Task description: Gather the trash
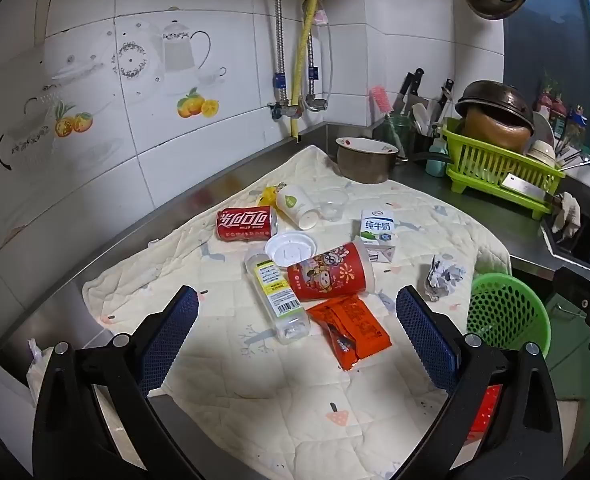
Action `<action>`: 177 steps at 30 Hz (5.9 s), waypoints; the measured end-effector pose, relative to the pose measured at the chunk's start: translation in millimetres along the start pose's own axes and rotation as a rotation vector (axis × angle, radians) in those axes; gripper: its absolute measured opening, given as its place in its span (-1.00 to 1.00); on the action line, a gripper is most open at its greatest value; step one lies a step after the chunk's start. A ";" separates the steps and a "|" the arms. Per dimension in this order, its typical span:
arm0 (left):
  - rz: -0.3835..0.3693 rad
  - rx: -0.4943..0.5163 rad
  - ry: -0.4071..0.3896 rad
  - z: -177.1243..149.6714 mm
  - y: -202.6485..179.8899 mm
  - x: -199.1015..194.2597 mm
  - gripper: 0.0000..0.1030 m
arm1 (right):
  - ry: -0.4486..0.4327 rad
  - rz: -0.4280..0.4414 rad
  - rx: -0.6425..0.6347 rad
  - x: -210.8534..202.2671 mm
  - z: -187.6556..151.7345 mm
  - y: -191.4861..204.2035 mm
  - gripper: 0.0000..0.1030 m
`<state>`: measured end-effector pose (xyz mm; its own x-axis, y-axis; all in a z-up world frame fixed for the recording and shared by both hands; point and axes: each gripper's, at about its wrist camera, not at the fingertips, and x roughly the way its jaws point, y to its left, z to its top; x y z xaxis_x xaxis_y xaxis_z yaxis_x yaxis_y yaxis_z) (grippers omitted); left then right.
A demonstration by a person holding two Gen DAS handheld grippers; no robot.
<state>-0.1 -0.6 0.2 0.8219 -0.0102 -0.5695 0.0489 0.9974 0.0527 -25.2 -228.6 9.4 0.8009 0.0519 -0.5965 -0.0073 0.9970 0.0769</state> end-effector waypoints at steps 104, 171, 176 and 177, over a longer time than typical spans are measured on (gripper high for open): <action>0.011 -0.007 0.015 -0.5 2.4 7.3 0.90 | 0.016 0.021 -0.002 15.4 1.1 5.2 0.88; -0.222 -0.197 0.423 -61.8 -12.8 171.4 0.06 | 0.257 0.090 0.101 217.0 -22.6 -40.1 -0.06; -0.254 -0.263 0.465 -63.8 -21.1 186.4 0.06 | 0.222 0.083 0.107 193.5 -24.7 -47.5 -0.06; -0.229 -0.250 0.469 -63.7 -25.2 189.7 0.06 | 0.215 0.084 0.114 188.0 -25.4 -50.1 -0.06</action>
<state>118.5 -23.2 -161.4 0.4640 -0.2519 -0.8493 0.0130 0.9606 -0.2778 110.5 -267.3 -126.9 0.6547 0.1571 -0.7394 0.0089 0.9765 0.2153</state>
